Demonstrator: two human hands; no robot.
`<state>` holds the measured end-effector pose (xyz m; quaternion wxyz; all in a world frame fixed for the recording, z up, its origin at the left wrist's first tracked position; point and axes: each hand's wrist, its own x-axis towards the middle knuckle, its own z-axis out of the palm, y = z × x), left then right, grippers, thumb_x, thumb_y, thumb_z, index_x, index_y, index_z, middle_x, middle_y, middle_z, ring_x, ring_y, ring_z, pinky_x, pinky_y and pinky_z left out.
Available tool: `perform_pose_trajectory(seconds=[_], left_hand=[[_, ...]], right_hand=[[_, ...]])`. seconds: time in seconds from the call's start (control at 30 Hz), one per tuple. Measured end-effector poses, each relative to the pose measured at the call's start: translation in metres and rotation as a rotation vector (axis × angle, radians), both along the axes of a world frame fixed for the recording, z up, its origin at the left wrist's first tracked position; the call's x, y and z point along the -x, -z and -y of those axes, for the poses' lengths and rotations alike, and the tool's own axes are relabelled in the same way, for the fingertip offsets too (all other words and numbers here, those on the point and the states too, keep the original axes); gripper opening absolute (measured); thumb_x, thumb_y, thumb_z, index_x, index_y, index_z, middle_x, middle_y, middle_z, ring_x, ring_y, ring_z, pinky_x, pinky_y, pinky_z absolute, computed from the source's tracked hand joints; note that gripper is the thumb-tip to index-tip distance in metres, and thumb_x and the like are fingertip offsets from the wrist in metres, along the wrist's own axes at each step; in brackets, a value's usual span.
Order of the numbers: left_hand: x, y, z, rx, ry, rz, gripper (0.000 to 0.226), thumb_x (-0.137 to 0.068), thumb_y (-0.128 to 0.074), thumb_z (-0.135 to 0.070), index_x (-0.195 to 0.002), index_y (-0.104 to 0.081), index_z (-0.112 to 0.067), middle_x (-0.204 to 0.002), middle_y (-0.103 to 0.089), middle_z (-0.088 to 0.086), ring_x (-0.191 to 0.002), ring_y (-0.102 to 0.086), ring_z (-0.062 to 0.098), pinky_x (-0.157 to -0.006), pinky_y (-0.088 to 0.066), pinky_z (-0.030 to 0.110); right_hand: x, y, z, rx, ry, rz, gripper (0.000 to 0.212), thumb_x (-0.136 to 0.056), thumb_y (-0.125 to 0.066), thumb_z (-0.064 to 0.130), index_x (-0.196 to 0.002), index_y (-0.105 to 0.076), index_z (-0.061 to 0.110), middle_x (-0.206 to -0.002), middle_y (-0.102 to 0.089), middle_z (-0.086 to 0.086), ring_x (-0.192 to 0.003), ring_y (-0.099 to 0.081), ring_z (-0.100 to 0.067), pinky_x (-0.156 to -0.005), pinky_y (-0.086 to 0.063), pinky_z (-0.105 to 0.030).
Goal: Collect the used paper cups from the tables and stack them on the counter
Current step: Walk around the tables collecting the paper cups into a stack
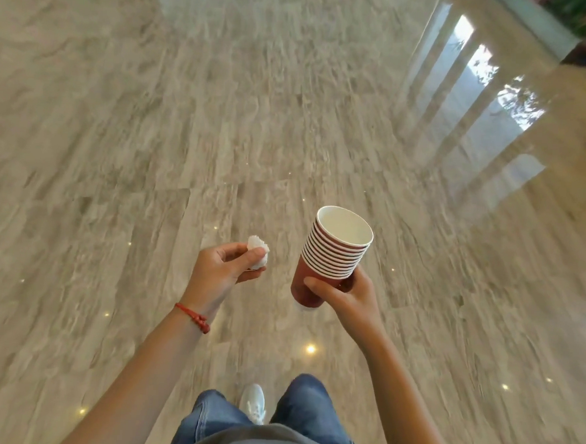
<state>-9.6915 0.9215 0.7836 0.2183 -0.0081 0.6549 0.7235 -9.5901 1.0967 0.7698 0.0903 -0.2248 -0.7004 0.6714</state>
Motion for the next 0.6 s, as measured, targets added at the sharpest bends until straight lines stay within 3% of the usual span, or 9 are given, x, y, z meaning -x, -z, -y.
perform_pose_trajectory(seconds=[0.17,0.37,0.6], left_hand=[[0.095,0.01,-0.051,-0.003,0.05,0.039,0.028,-0.06,-0.072,-0.03,-0.082,-0.071,-0.012,-0.074,-0.074,0.001,-0.071,-0.071,0.015,-0.062,-0.054,0.019],[0.233,0.026,-0.113,0.029,0.003,0.024,0.012,-0.072,-0.071,-0.02,-0.08,-0.071,-0.011,-0.071,-0.074,0.002,-0.071,-0.071,0.015,-0.062,-0.055,0.019],[0.387,0.009,-0.18,0.029,-0.054,0.024,0.012,-0.071,-0.072,-0.022,-0.079,-0.072,-0.013,-0.074,-0.074,0.003,-0.074,-0.071,0.018,-0.063,-0.055,0.02]], right_hand=[[0.096,0.01,-0.042,0.024,0.034,0.035,0.037,-0.069,-0.079,0.002,-0.096,-0.062,0.021,-0.084,-0.072,0.009,-0.08,-0.068,-0.001,-0.064,-0.05,-0.012],[0.235,0.021,-0.115,0.008,0.014,0.016,0.035,-0.069,-0.079,0.004,-0.095,-0.063,0.022,-0.083,-0.073,0.016,-0.079,-0.067,0.002,-0.063,-0.049,-0.01],[0.402,0.005,-0.198,-0.006,-0.035,0.027,0.035,-0.069,-0.08,0.009,-0.094,-0.063,0.026,-0.083,-0.073,0.016,-0.081,-0.068,0.0,-0.065,-0.05,-0.013]])
